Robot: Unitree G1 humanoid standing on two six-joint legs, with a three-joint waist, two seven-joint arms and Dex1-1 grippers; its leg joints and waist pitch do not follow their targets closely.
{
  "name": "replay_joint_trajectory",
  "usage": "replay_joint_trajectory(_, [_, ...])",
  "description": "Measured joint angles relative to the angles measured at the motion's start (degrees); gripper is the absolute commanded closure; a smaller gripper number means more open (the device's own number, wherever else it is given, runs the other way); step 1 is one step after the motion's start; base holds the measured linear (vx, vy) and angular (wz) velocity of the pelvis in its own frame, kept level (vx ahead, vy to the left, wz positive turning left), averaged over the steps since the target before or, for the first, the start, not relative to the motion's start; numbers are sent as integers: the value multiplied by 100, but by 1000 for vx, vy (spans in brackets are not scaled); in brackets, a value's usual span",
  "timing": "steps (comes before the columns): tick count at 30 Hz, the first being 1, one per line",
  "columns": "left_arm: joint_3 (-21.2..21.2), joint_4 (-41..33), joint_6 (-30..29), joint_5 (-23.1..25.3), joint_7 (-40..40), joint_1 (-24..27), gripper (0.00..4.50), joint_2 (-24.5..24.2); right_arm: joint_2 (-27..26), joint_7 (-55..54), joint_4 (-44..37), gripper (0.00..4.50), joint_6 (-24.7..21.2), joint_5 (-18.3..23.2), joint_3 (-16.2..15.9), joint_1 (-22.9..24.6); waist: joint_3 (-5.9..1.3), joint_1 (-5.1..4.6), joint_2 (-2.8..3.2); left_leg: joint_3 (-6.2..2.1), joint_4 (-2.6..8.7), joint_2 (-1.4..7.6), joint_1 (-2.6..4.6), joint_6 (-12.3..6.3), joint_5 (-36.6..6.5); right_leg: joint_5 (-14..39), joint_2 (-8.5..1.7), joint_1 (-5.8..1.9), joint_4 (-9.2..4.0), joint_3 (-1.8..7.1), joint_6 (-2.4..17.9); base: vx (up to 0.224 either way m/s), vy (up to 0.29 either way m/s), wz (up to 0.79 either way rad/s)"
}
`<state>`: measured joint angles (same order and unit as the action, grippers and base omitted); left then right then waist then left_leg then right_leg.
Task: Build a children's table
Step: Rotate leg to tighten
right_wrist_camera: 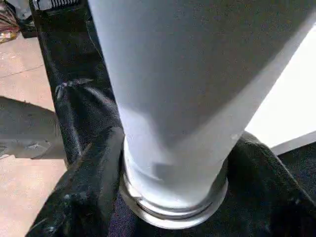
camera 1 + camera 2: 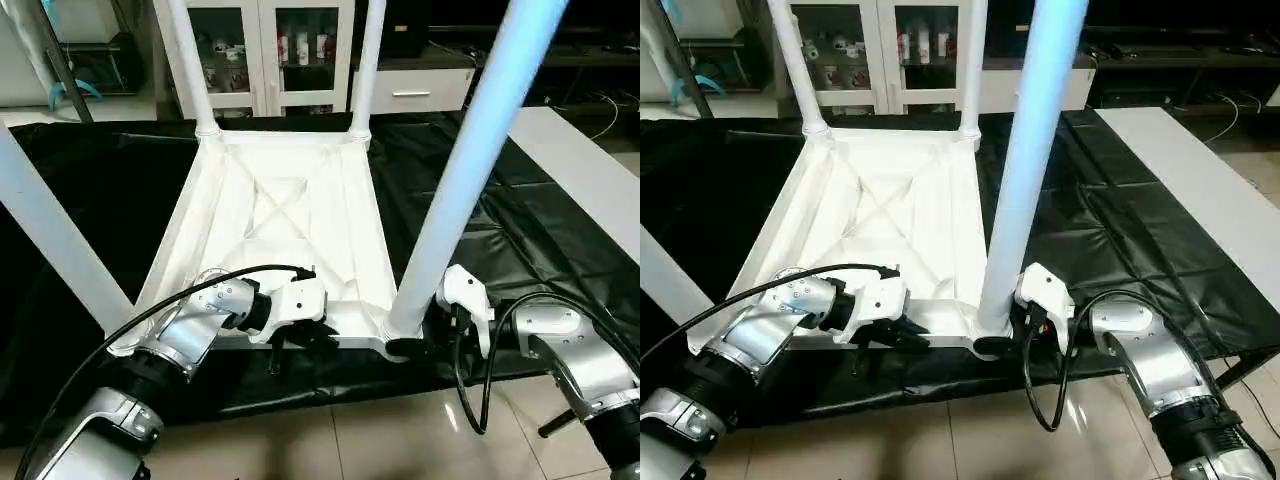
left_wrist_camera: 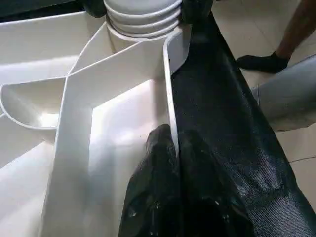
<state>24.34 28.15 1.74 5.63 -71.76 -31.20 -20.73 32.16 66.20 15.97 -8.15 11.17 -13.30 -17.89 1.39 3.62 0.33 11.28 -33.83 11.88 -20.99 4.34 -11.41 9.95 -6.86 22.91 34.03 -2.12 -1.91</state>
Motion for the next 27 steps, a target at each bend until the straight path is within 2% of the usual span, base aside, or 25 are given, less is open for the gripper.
replay_joint_trajectory(11, [0,-85,-20,-8,-7,47,450,-38,-36,4,10,185,0,31,26,28,0,-5,-2,0,2,1,0,0,0,5,0,0,0,0,-7,0,0,0])
replay_joint_trajectory(13, [-48,-61,-86,-19,69,54,450,-15,-300,-164,187,185,-11,44,156,37,-9,-35,-19,0,7,1,0,0,0,5,3,-2,1,1,-7,0,0,0])
replay_joint_trajectory(15, [-194,148,-188,66,399,-16,450,101,-673,-807,503,185,13,28,317,-4,-24,-99,-37,-1,11,0,1,1,0,18,3,-5,3,3,-30,0,0,0])
replay_joint_trajectory(16, [-253,343,-286,150,718,-112,450,248,-945,-1358,725,185,16,4,449,-64,-30,-166,-39,-3,8,-2,4,1,0,23,2,-5,-1,5,-37,0,0,0])
replay_joint_trajectory(20, [-363,838,-577,321,1676,-375,450,743,-1644,-2881,1145,185,-87,-91,815,-261,-43,-269,-18,-16,8,-11,6,2,0,27,-11,0,-57,-13,-45,0,0,0])
replay_joint_trajectory(22, [-373,1083,-671,352,2086,-489,450,957,-1960,-3552,1229,185,-113,-169,927,-311,-58,-319,17,-20,24,-22,3,2,0,27,-12,-6,-102,-14,-45,0,0,0])
replay_joint_trajectory(27, [-395,1842,-825,604,3309,-957,450,1617,-2820,-5518,1951,186,20,-462,1385,-858,-62,-354,56,-27,26,-58,3,1,0,27,-40,14,-118,-13,-45,0,0,0])
